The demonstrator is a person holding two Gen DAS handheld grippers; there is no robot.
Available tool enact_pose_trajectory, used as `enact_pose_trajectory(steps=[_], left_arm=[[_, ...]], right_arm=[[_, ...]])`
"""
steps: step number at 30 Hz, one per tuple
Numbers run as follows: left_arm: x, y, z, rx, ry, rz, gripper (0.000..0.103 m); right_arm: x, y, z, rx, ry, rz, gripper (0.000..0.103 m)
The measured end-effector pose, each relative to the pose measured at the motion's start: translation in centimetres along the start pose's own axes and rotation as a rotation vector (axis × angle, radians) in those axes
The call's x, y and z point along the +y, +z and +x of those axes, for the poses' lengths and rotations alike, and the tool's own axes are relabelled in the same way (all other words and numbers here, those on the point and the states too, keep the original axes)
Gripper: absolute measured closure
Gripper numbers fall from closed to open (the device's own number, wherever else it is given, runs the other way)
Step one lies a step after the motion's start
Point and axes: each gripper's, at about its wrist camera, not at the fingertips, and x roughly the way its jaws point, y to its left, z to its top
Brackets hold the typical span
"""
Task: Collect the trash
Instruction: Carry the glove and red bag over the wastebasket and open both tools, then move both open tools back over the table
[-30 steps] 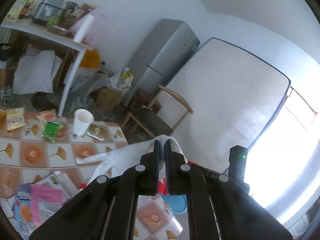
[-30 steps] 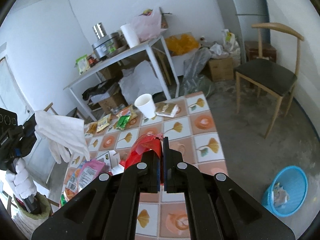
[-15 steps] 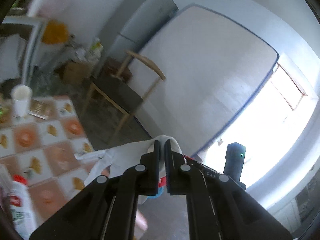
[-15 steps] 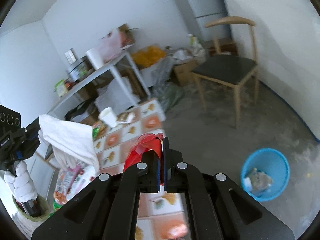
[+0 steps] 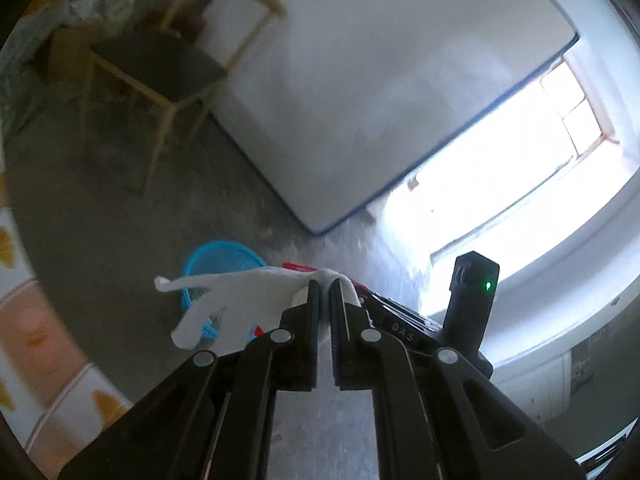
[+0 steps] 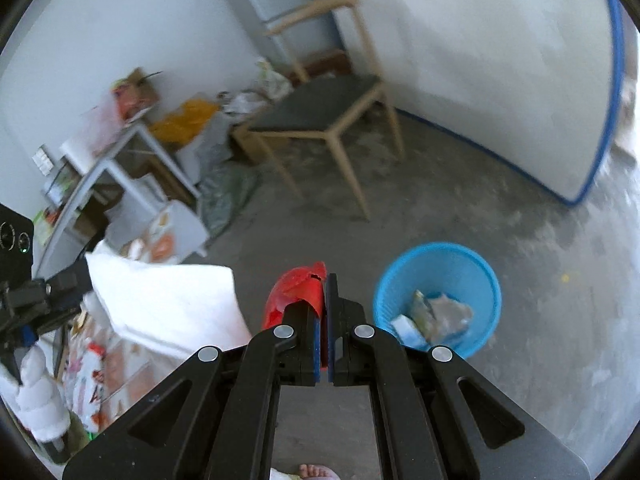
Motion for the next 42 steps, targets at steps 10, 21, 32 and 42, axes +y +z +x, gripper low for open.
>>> enact_pose_trajectory(steps=[10,21,32,42], left_arm=[[1.1,0.3,15.5,0.196,0.085,0.031,0.098],[4.9,1.0,22.8,0.185,0.208,-0.015,0.045],[2.6,1.0,16.6,0.077,0.162,0.036,0.043],[-1.4,-3.1,-1.7,-0.222,0.195,0.129,0.032]], right_arm=[[-8.7,-0.8,8.7,0.136,-0.086,0.202,0.102],[-13.6,-1.3,14.7,0.228,-0.234,0.229,0.063],[-13.4,-1.9,11.2,0.142,-0.186,0.26,0.056],[-8.6,-3.2,2.2,0.056,-0.009,0.24,0.043]])
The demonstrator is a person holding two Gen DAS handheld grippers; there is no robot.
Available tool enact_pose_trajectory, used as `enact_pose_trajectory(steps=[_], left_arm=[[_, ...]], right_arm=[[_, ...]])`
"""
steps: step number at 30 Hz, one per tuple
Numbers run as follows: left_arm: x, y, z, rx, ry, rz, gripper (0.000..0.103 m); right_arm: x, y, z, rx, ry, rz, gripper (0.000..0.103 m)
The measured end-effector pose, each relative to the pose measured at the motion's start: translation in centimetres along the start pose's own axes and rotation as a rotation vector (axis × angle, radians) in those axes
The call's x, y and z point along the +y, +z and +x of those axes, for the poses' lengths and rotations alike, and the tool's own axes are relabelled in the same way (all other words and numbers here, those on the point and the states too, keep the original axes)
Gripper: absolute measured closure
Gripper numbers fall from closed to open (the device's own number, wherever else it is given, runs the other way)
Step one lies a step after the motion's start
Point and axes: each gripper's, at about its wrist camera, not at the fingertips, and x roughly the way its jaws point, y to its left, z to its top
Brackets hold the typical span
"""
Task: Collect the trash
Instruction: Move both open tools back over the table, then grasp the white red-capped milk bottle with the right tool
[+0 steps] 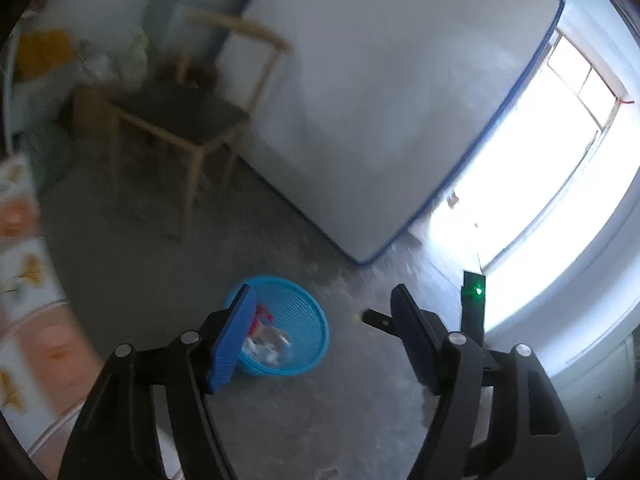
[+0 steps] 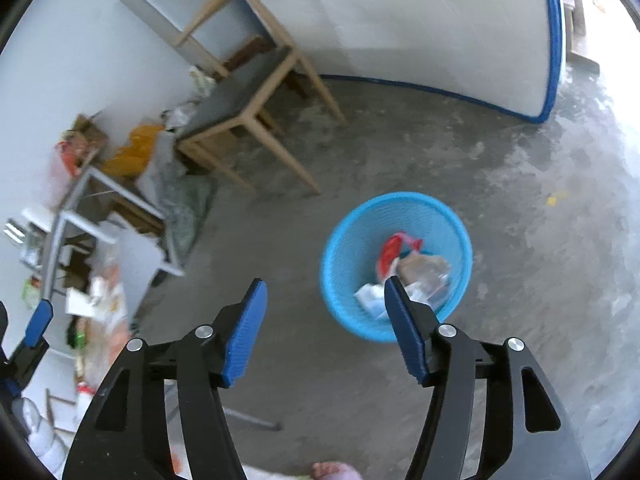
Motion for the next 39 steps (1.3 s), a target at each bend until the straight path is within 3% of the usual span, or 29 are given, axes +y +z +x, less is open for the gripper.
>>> enact_pose_trajectory(steps=[8,14,21,28,32,39], left_arm=[[2.0,-3.8,-12.8,-0.133,0.164,0.022,0.028],[4.4,-7.8,-21.6,-0.213,0.258,0.006,0.025],[7.8,-14.0,-31.4,-0.308,0.419,-0.086,0.022],[10.9,-19.8,-36.1,-0.328,0.542,-0.168,0.022],[12.2,-23.1,-37.7,-0.343,0.547,-0.228,0.022],[12.0,-27.2,-38.9,-0.332,0.546,-0.21,0.022]], right_arm=[[7.3,-3.1,-4.1,0.024,0.156,-0.068,0.035],[13.8,-6.1,-4.2,0.082,0.257,-0.157,0.031],[22.4,-10.4,-2.6,0.181,0.371,-0.245,0.027],[30.1,-15.5,0.1,0.308,0.43,-0.342,0.026],[33.6,-18.6,1.4,0.382,0.452,-0.38,0.026],[39.4,-23.1,5.2,0.524,0.456,-0.412,0.026]])
